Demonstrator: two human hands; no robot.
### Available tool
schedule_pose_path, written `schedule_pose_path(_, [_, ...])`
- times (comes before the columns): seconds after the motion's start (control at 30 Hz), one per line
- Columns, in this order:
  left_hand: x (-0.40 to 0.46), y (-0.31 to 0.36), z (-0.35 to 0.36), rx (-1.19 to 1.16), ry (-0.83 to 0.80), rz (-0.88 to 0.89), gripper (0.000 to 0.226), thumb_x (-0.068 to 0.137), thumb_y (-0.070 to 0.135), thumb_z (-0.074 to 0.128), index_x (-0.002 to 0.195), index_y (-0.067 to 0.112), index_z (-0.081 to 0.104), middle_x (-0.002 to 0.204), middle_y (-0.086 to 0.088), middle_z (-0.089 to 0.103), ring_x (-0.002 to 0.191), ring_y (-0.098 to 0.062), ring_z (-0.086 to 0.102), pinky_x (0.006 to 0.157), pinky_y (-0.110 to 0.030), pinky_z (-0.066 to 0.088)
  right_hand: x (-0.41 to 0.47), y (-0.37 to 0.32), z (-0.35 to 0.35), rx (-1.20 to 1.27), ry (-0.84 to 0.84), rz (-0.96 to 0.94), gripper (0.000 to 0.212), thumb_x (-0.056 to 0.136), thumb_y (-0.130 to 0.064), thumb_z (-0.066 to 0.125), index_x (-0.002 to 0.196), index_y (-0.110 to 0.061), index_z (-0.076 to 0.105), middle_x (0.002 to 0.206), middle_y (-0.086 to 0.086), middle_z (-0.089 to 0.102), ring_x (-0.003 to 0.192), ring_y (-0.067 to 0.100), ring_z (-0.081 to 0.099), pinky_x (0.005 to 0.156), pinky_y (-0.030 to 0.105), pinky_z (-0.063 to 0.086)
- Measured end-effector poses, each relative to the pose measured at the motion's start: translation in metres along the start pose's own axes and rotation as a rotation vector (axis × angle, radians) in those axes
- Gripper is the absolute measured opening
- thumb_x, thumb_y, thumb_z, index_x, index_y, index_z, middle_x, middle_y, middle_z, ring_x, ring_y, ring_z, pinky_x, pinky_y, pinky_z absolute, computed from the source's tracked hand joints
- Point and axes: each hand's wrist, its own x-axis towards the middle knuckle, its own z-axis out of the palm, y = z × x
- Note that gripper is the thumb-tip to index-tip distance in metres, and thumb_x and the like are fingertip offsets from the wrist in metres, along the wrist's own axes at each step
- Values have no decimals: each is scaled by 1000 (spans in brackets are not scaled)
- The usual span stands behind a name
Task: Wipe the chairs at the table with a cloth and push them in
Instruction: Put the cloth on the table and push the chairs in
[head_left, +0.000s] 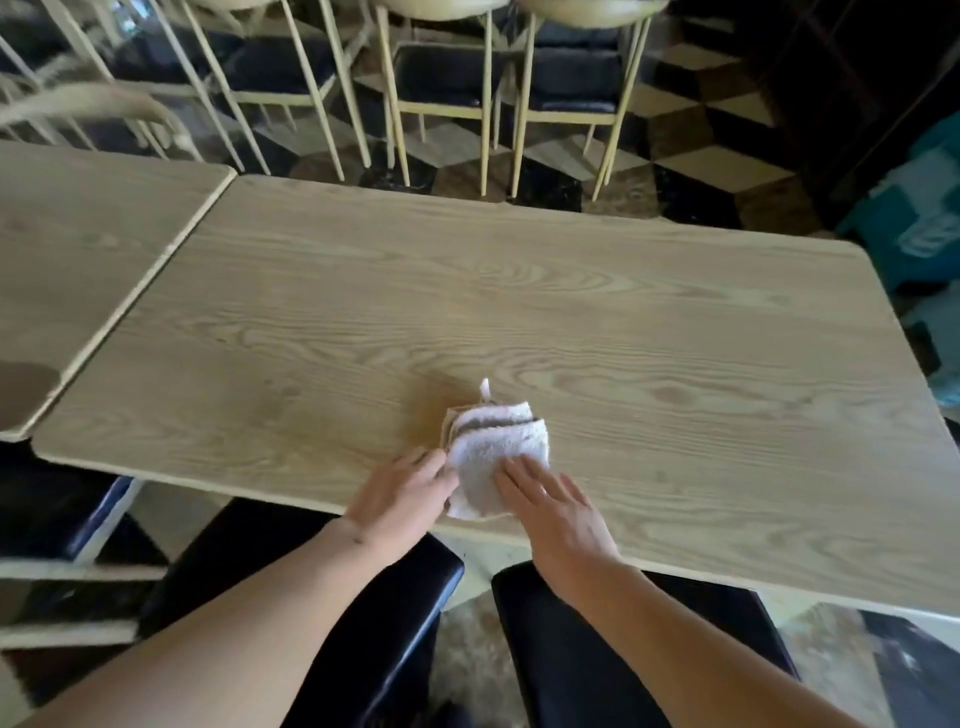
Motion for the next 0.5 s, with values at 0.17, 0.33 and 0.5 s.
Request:
schedule_pose_path(0.17, [-20, 5, 24, -20, -83, -85, 56, 73, 7, 76, 127, 12, 65, 86, 3, 68, 80, -20, 62, 69, -33, 54, -4, -25, 16, -84, -65, 108, 81, 102, -30, 34, 153, -19, -29, 159, -3, -37, 147, 20, -35, 126, 47, -7])
schedule_pose_path(0.33, [-32, 9, 23, 8, -222, -113, 86, 89, 16, 57, 160, 17, 9, 109, -2, 64, 100, -22, 57, 86, -34, 46, -11, -49, 14, -67, -120, 222, 83, 103, -32, 35, 154, -16, -29, 159, -1, -39, 148, 21, -34, 126, 46, -8])
schedule_pose_path(0.5, [-35, 15, 1, -55, -389, -216, 87, 94, 21, 52, 158, 27, -8, 112, -7, 63, 93, -24, 61, 73, -32, 46, -22, -62, -8, 77, -178, 285, 85, 99, -16, 46, 160, -19, -13, 167, -6, -20, 154, 17, -17, 127, 44, 5])
